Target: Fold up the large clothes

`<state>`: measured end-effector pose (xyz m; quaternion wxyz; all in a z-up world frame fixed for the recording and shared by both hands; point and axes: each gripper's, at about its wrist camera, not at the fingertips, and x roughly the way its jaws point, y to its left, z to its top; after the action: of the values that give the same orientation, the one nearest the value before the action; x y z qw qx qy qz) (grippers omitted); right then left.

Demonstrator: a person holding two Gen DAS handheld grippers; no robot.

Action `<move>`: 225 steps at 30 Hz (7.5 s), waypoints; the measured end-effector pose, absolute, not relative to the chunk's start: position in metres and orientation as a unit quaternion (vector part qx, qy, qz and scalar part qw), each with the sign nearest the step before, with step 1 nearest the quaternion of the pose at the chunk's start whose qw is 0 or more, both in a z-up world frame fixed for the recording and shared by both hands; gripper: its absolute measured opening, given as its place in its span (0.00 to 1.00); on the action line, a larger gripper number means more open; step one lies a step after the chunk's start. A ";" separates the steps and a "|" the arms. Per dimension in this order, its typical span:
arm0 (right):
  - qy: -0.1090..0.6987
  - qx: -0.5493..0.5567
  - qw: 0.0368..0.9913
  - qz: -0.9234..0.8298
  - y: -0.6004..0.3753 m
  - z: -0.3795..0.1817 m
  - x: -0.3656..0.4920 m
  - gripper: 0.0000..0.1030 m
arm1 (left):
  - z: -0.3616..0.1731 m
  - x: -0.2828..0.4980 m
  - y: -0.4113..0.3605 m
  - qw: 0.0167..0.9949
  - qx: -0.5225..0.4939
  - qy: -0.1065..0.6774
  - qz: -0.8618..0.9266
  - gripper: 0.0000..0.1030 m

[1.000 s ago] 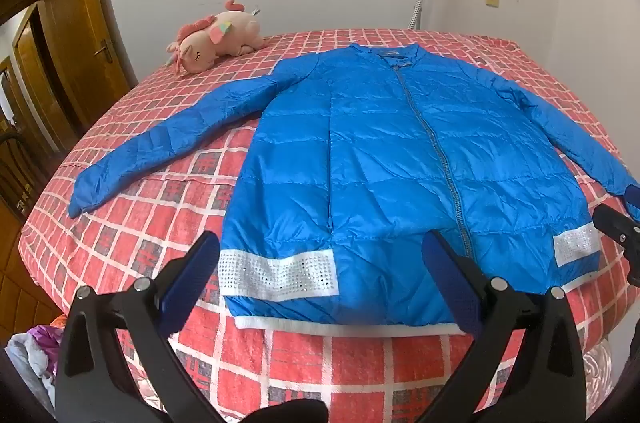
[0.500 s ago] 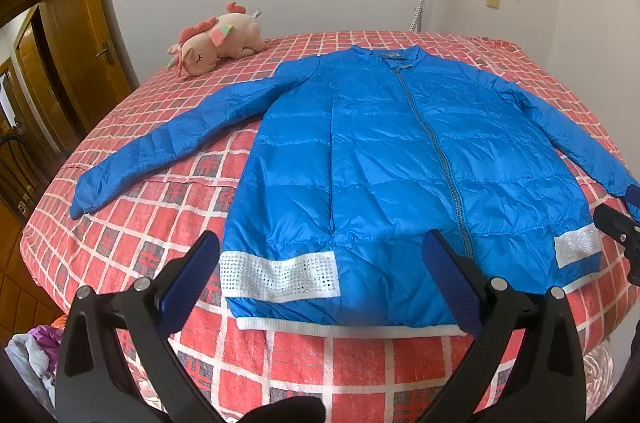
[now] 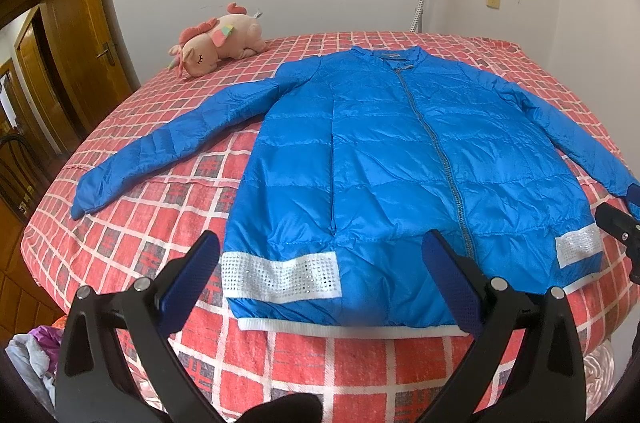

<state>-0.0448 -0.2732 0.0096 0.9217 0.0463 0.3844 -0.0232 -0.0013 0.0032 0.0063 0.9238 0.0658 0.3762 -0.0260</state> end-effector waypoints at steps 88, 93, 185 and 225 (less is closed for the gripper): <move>0.438 0.387 0.769 -0.257 -0.655 -0.094 -0.085 0.94 | -0.031 0.153 -0.074 0.895 0.088 0.421 -0.116 0.97; 0.442 0.370 0.773 -0.266 -0.653 -0.097 -0.070 0.65 | -0.035 0.158 -0.073 0.894 0.093 0.424 -0.110 0.97; 0.423 0.243 0.868 0.094 -0.437 -0.045 0.221 0.55 | -0.030 0.316 -0.036 0.879 -0.045 0.465 -0.097 0.11; 0.496 0.182 0.845 0.082 -0.373 -0.083 0.232 0.46 | -0.084 0.321 -0.056 0.872 0.034 0.482 -0.080 0.48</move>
<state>0.2322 -0.3730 -0.0828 0.8449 0.1817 0.4964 0.0820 0.3213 -0.0555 -0.0837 0.8717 0.0342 0.4823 -0.0802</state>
